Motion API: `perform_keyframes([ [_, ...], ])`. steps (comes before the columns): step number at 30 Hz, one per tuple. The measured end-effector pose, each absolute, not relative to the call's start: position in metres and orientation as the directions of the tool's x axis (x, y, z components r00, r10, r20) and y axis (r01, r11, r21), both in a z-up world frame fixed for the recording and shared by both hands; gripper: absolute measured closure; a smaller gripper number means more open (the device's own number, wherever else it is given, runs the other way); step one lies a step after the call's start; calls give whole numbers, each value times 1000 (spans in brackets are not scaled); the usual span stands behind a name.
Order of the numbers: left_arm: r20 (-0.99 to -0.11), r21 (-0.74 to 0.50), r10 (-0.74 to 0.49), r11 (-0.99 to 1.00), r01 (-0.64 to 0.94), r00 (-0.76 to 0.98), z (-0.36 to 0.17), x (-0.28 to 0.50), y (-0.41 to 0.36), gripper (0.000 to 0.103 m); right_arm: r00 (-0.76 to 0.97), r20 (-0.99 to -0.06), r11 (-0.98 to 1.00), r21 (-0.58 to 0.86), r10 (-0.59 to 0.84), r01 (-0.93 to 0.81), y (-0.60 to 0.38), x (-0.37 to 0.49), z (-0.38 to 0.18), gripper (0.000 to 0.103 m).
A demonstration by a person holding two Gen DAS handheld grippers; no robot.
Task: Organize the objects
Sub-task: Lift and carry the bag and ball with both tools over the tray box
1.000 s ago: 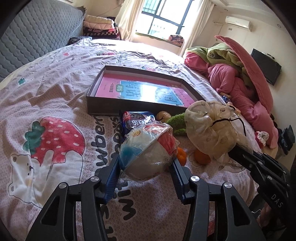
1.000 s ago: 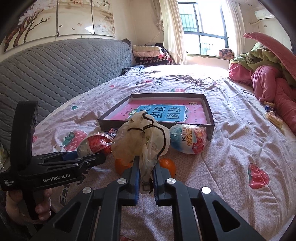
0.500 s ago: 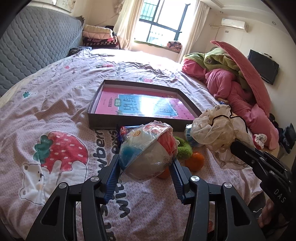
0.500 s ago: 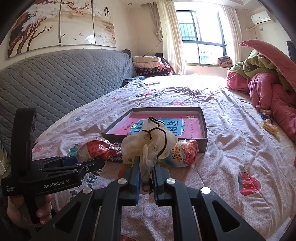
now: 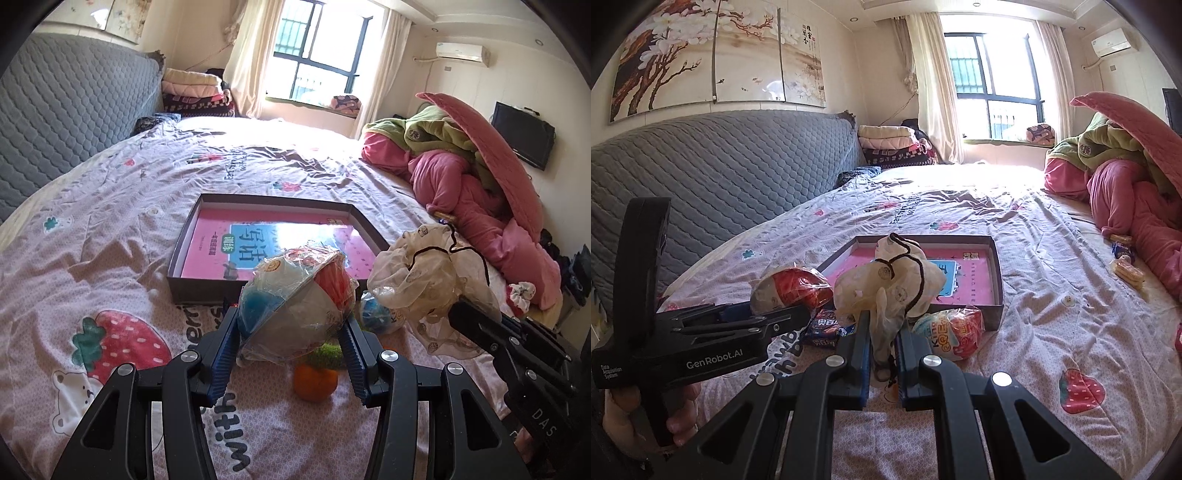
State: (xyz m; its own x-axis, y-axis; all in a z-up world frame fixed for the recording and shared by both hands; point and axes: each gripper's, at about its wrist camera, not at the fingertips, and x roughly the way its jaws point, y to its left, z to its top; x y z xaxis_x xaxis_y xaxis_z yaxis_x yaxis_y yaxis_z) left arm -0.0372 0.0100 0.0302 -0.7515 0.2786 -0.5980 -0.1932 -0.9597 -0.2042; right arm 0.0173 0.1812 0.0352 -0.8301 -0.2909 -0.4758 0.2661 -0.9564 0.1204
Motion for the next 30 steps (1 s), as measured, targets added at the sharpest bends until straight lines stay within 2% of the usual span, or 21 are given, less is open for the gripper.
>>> perform_keyframes([
  [30,-646,-216,204,-973,-80,-736,6,-144,-20,49,-828,-516,-976,113,-219,188,196,-77,24,92],
])
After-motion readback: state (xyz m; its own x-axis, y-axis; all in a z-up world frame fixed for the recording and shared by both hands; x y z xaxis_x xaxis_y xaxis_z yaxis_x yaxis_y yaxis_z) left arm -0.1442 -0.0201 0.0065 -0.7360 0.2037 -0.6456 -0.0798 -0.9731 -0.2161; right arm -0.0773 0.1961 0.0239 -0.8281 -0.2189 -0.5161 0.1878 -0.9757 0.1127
